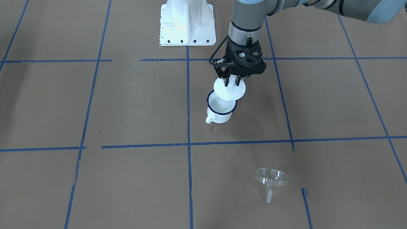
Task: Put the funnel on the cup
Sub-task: 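Lift the white funnel from the mug and lower it onto the table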
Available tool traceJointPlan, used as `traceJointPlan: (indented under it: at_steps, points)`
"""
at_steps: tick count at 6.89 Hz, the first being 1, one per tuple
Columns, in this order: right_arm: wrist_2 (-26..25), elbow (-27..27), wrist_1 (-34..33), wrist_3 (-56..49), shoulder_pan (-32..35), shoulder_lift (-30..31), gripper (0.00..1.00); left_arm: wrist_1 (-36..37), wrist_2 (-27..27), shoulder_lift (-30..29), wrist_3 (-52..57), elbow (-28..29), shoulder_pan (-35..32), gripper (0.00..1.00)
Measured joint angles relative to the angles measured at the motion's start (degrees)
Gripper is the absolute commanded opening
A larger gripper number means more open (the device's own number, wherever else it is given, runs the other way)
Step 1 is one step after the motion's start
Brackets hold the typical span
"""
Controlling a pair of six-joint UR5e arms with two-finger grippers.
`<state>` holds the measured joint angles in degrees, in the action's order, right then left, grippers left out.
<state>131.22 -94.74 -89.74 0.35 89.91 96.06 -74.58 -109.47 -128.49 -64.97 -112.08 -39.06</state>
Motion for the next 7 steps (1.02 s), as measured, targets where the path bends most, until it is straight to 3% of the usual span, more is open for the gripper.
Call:
traceJointPlan:
  at_steps: [2,4,7]
  points:
    - [0.0,0.0,0.0,0.0,0.0,0.0,1.0,0.2,-0.1,8.1,4.8,-8.2,-1.3,0.0]
    - [0.0,0.0,0.0,0.0,0.0,0.0,1.0,-4.6,-0.1,15.3,6.0,-10.1,-0.6,0.0]
    - [0.0,0.0,0.0,0.0,0.0,0.0,1.0,-21.5,-0.1,19.6,5.5,2.3,2.6,0.0]
